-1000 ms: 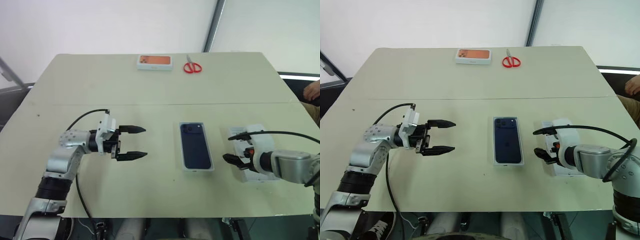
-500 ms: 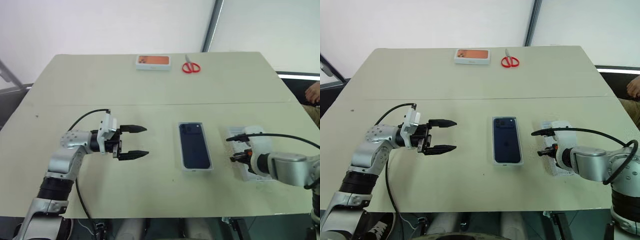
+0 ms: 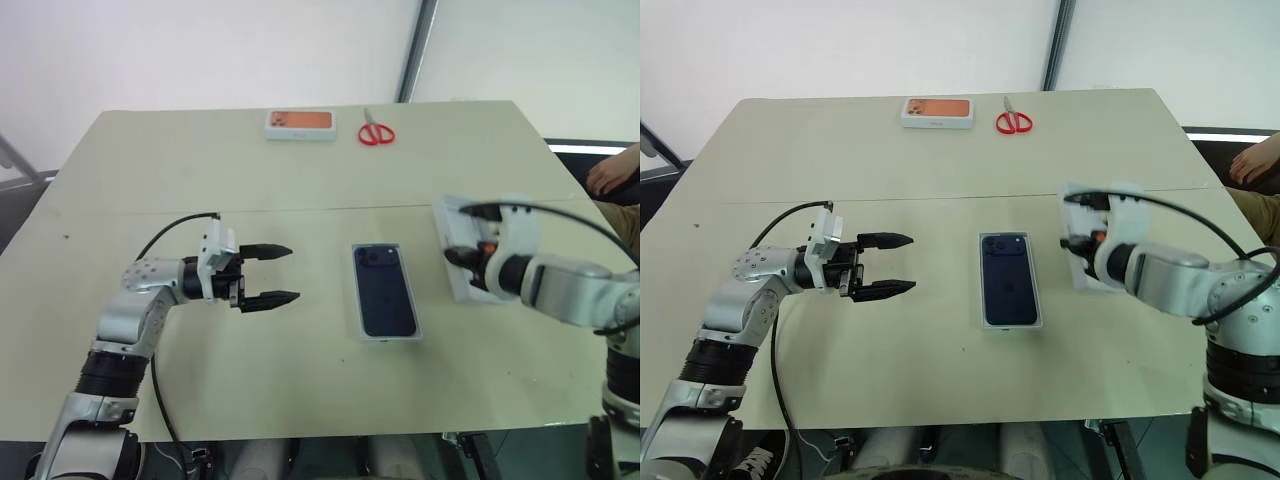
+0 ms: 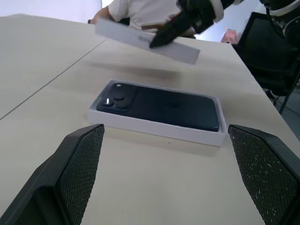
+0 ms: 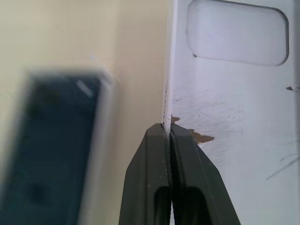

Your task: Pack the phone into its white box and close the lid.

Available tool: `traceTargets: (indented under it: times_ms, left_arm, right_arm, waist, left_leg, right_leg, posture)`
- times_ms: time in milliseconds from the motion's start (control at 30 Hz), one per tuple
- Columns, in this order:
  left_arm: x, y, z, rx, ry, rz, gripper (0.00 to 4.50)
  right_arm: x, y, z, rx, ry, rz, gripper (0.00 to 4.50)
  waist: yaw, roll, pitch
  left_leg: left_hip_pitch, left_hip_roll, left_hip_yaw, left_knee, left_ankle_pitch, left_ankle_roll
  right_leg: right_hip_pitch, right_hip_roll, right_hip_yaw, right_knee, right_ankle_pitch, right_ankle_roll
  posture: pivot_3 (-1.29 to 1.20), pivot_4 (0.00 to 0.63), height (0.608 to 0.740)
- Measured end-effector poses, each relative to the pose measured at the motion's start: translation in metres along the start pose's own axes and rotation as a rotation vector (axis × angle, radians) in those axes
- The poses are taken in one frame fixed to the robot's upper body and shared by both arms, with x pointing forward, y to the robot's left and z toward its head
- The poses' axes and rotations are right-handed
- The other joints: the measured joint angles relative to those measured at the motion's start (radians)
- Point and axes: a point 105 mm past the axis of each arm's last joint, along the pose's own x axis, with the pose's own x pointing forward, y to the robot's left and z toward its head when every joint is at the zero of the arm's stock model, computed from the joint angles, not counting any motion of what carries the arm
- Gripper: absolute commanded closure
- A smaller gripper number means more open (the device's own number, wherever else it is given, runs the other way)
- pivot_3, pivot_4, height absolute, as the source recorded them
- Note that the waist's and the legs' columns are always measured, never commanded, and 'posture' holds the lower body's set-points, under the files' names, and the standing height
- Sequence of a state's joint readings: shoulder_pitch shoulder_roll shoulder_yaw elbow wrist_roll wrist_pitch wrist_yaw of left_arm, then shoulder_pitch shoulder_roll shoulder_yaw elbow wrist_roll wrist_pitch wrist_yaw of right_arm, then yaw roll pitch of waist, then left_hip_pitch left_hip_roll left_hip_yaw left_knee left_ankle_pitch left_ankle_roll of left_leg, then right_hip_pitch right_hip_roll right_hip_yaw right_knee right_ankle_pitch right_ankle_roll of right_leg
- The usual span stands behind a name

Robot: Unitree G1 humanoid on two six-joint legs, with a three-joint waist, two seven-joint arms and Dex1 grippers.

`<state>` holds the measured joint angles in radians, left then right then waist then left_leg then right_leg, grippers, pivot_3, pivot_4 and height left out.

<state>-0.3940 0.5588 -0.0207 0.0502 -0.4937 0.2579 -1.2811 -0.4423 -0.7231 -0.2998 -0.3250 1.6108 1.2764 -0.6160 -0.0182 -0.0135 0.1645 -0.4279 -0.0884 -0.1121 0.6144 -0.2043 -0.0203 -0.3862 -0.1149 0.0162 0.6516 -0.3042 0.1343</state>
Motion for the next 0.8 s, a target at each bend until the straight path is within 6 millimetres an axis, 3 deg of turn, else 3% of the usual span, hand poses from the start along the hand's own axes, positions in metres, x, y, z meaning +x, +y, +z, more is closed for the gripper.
traceTargets:
  times_ms: [167, 333, 533, 667, 800]
  left_arm:
    - [-0.003, 0.007, 0.0, -0.069, -0.015, 0.055, 0.0]
    - [-0.007, 0.014, 0.002, -0.11, -0.037, 0.117, 0.0]
    - [-0.006, 0.017, 0.01, -0.116, -0.078, 0.151, 0.0]
    - [-0.007, 0.017, 0.011, -0.121, -0.08, 0.161, 0.0]
    - [-0.004, 0.013, 0.013, -0.117, -0.091, 0.155, 0.0]
  right_arm:
    - [0.001, 0.03, 0.021, 0.218, -0.095, 0.263, 4.39]
    - [0.002, 0.064, 0.028, 0.472, -0.145, 0.562, 4.39]
    - [0.002, 0.108, 0.008, 0.537, -0.087, 0.809, 4.39]
    - [0.002, 0.122, -0.001, 0.539, -0.045, 0.875, 4.39]
    - [0.004, 0.128, -0.023, 0.559, 0.03, 0.911, 4.39]
  waist:
    - [0.003, 0.0, 0.0]
    - [-0.002, 0.0, 0.0]
    - [-0.002, 0.0, 0.0]
    - [0.001, 0.0, 0.0]
    - [0.001, 0.0, 0.0]
  left_leg:
    - [0.0, 0.0, 0.0, 0.001, 0.0, 0.0]
    - [0.0, 0.0, 0.0, 0.0, 0.0, 0.0]
    - [0.0, 0.0, 0.001, 0.0, 0.0, 0.0]
    - [0.0, 0.0, 0.001, 0.0, 0.0, 0.0]
    - [0.0, 0.0, 0.001, 0.0, 0.0, 0.0]
  right_leg:
    - [0.001, 0.0, 0.0, 0.0, 0.0, 0.0]
    - [-0.001, 0.001, 0.001, 0.002, 0.0, 0.0]
    - [-0.002, 0.001, 0.003, 0.003, 0.0, 0.0]
    - [-0.003, 0.001, 0.004, 0.003, 0.0, 0.0]
    - [-0.003, 0.001, 0.004, 0.003, 0.0, 0.0]
  posture:
    - [0.0, 0.15, 0.74]
    - [0.0, 0.15, 0.74]
    - [0.0, 0.15, 0.74]
    - [0.0, 0.15, 0.74]
    - [0.0, 0.15, 0.74]
